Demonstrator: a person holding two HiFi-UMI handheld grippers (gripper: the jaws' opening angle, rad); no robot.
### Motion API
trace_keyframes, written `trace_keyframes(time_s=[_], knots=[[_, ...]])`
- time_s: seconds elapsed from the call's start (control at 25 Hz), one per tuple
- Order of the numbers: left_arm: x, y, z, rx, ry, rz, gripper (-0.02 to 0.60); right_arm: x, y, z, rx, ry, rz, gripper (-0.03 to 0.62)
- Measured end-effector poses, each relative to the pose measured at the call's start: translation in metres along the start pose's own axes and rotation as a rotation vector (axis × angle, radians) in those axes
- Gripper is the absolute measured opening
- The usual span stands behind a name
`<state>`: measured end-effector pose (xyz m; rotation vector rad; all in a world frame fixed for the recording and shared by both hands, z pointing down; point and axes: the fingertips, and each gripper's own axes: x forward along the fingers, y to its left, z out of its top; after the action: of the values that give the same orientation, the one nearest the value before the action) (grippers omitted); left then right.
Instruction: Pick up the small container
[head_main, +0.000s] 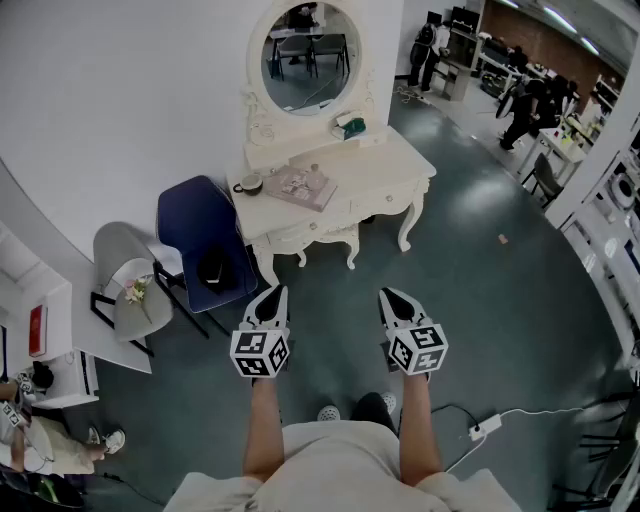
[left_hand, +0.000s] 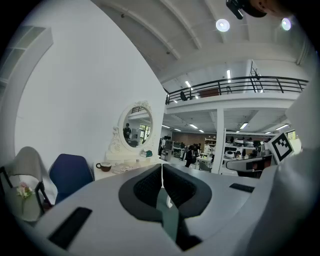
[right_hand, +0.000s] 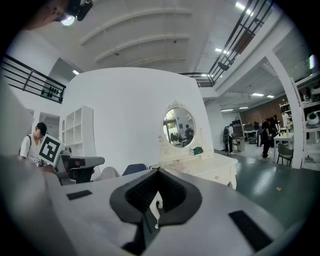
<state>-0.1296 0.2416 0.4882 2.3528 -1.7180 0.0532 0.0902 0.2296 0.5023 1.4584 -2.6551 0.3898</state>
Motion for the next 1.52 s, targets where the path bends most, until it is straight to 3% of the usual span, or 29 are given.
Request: trace_keyframes(time_s=[0.68, 1.28, 1.52], knots=[[-0.006, -0.006, -0.010, -0.017, 0.000, -0.020, 0.029, -0.013, 0.015, 0.010, -0.033, -0.069, 0.009, 0.014], [0.033, 0.005, -0.007, -0.009, -0.003, 0.003, 0.029, 0.021, -0.029, 0.009, 0.118, -0.104, 0.016, 0.015], [0.087, 0.002, 0.002, 0.028, 0.009, -0.031, 0.029, 0.050, -0.067, 0.032, 0.270, -0.226, 0.066, 0.014]])
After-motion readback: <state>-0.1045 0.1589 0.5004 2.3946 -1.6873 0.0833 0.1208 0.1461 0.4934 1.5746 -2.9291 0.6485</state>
